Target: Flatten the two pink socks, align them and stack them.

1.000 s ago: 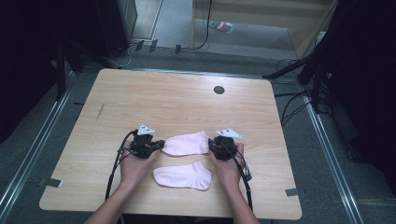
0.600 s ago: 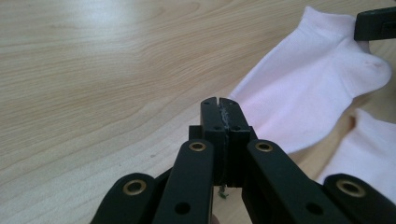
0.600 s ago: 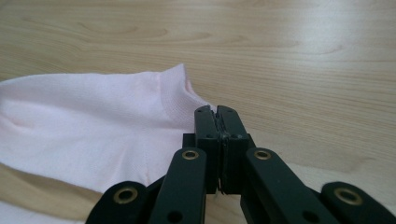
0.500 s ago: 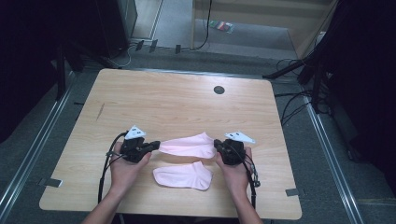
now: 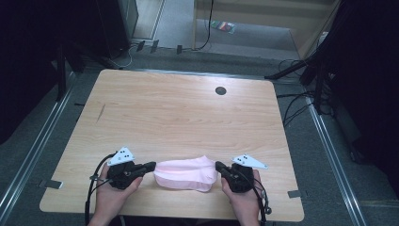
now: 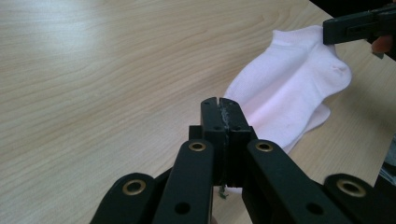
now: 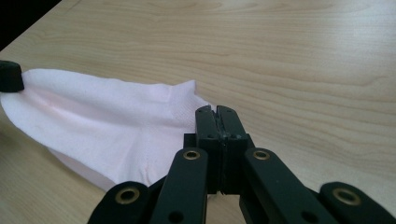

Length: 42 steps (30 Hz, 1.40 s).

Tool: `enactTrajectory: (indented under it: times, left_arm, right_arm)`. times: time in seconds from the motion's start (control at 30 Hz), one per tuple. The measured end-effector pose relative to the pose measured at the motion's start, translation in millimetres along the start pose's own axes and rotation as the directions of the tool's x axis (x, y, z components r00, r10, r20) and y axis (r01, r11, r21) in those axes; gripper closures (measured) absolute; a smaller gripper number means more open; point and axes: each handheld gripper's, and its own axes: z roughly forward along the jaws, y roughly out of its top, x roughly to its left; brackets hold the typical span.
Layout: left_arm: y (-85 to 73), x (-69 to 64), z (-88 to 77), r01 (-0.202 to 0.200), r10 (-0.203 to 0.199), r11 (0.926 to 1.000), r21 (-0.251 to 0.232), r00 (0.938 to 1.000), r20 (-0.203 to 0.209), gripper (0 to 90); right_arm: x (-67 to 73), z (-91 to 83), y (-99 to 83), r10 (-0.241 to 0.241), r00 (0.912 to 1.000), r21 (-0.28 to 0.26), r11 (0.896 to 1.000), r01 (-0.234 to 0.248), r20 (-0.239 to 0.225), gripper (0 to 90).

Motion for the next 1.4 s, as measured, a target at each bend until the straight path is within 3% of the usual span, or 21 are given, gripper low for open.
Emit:
enactTrajectory:
  times: [0.47,0.8,1.03,1.2,1.23,1.27,1.3,1.33,1.37,1.4]
  left_arm:
    - [-14.7,2.0,14.9,0.012,-0.012,0.9971,0.075,0.9999,0.006,90.0]
    - [-10.9,2.0,5.9,0.029,-0.031,0.9981,0.055,0.9986,0.043,90.0]
    - [-18.2,6.8,10.7,0.036,-0.039,0.9955,0.087,0.9988,0.031,90.0]
    - [-21.8,8.6,18.2,0.019,-0.021,0.9921,0.124,0.9997,0.013,90.0]
    - [-22.3,8.7,19.5,0.020,-0.022,0.9918,0.126,0.9997,0.011,88.1]
    - [-21.3,8.3,18.1,0.026,-0.023,0.9941,0.105,0.9994,-0.024,73.4]
    - [-21.3,8.3,18.1,0.026,-0.023,0.9941,0.105,0.9994,-0.024,67.5]
    - [-20.0,8.1,15.0,0.040,-0.038,0.9965,0.073,0.9990,-0.025,65.1]
    - [-18.0,7.9,11.3,0.043,-0.043,0.9982,0.040,0.9989,-0.020,65.1]
    - [-16.0,6.0,8.1,0.042,-0.042,0.9990,0.013,0.9988,-0.024,62.9]
  right_arm:
    - [4.0,11.3,-15.6,0.003,0.9997,0.048,0.999,-0.002,-0.023,89.8]
    - [2.6,-0.1,-13.6,0.020,0.9990,0.036,0.999,-0.019,-0.041,89.7]
    - [5.1,6.2,-19.3,0.010,0.9992,0.063,0.998,-0.008,-0.038,89.6]
    - [0.9,15.0,-25.7,0.006,0.9998,0.073,0.997,-0.004,-0.021,88.8]
    - [0.7,17.5,-28.0,-0.001,0.9999,0.077,0.997,0.003,-0.015,86.6]
    - [0.6,19.1,-29.6,-0.013,0.9999,0.069,0.998,0.013,-0.003,74.0]
    - [0.6,19.1,-29.6,-0.013,0.9999,0.069,0.998,0.013,-0.003,74.0]
    - [1.7,15.4,-28.2,-0.020,0.9997,0.033,0.999,0.020,0.010,67.0]
    - [1.7,15.4,-28.2,-0.020,0.9997,0.033,0.999,0.020,0.010,67.0]
    - [2.9,11.6,-27.1,-0.022,0.9997,0.000,1.000,0.022,0.012,67.8]
